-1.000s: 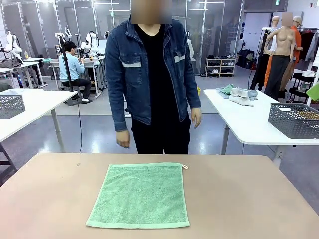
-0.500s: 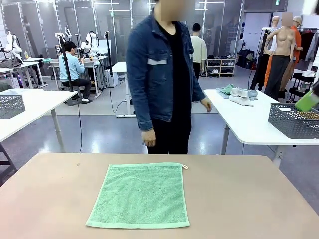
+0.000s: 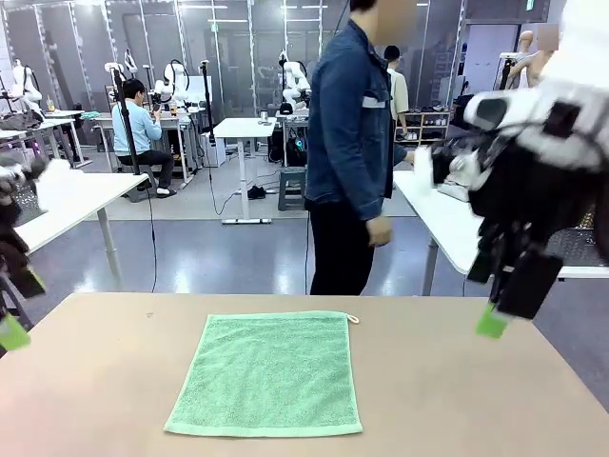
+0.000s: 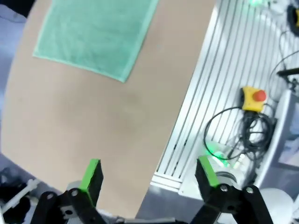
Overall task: Fold the towels and place them in the basket.
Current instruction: When a person lays out a Towel with hook on the table, fold it in half twice.
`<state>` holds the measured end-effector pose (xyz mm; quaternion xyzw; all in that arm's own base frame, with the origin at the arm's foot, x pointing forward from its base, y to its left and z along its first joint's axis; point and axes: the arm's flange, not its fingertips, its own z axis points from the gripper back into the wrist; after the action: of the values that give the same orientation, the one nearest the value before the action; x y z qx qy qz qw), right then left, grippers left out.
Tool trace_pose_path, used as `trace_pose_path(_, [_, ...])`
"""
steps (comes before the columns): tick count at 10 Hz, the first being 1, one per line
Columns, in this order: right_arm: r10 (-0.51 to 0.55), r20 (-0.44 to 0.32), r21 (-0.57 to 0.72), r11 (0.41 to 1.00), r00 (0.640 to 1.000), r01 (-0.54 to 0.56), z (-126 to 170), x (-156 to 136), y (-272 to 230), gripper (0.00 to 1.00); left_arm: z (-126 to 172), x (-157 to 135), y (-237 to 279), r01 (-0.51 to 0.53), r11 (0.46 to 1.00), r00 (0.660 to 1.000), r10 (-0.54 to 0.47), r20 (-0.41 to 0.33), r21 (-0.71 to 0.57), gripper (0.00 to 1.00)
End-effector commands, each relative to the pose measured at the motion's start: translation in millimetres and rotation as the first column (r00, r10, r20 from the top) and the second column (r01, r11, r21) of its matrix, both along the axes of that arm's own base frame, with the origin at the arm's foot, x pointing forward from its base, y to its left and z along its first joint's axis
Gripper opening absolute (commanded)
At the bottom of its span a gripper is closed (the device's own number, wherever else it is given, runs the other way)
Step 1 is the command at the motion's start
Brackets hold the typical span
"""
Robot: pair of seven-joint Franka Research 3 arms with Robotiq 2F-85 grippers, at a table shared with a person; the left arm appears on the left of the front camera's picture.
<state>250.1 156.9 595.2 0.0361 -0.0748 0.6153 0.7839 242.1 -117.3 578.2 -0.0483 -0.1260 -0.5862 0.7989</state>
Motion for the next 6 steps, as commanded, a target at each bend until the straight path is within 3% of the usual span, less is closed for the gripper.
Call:
trace_pose_path(1, [0.052, -0.009, -0.06, 0.997, 0.999, -0.053, -27, 15, 17, 1.0, -33, 12, -15, 0.062, 0.998, 0.998, -0.062, -0.023, 0.002, 1.0])
trace_pose_path(2, [0.059, -0.037, -0.082, 0.995, 0.998, -0.062, -51, 20, 29, 1.0, -54, 15, -30, 0.069, 0.998, 0.995, -0.07, -0.066, -0.008, 1.0])
trace_pose_path(3, [0.057, -0.064, -0.08, 0.995, 0.996, -0.062, -69, 24, 37, 1.0, -71, 21, -40, 0.044, 0.999, 0.997, -0.043, -0.058, 0.003, 1.0])
trace_pose_path(6, [0.023, -0.02, -0.123, 0.992, 1.0, -0.025, -113, 37, 50, 1.0, -106, 38, -48, 0.06, 0.998, 0.994, -0.06, -0.09, 0.0, 1.0])
